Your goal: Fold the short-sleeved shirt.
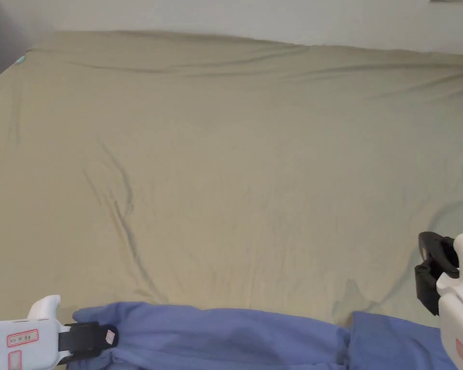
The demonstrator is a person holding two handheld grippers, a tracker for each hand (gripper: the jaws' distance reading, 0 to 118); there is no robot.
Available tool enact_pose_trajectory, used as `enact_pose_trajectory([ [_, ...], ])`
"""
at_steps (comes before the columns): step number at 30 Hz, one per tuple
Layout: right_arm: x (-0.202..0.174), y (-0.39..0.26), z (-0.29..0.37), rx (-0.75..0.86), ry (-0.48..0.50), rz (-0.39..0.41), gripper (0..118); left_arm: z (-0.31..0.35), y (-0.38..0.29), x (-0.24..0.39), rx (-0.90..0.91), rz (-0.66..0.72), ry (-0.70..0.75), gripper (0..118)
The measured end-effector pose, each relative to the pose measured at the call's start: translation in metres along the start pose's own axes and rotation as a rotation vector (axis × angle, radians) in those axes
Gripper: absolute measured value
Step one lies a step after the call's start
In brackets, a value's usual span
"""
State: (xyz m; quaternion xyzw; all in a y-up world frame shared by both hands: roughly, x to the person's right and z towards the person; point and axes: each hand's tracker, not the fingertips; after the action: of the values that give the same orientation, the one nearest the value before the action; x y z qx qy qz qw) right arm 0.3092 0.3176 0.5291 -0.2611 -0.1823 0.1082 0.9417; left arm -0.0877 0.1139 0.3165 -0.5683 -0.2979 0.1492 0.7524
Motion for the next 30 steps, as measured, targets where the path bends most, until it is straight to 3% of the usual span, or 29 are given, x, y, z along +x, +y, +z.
enact_pose_trajectory([
  [6, 0.008, -0.003, 0.002, 0.007, -0.015, 0.006, 2, 0.018, 0.015, 0.03, 0.017, -0.205, 0.167, 11],
  [12, 0.012, -0.009, 0.002, 0.004, -0.027, 0.006, 2, 0.033, 0.027, 0.017, 0.037, -0.245, 0.229, 11],
  [19, 0.017, -0.015, -0.001, -0.005, -0.031, -0.007, 2, 0.063, 0.04, 0.0, 0.104, -0.238, 0.399, 11],
  [25, 0.02, -0.014, 0.0, 0.0, -0.027, -0.026, 2, 0.067, 0.037, 0.053, 0.059, -0.249, 0.383, 11],
  [30, 0.021, -0.014, 0.007, 0.012, -0.015, -0.036, 2, 0.047, 0.034, 0.105, 0.008, -0.185, 0.18, 11],
])
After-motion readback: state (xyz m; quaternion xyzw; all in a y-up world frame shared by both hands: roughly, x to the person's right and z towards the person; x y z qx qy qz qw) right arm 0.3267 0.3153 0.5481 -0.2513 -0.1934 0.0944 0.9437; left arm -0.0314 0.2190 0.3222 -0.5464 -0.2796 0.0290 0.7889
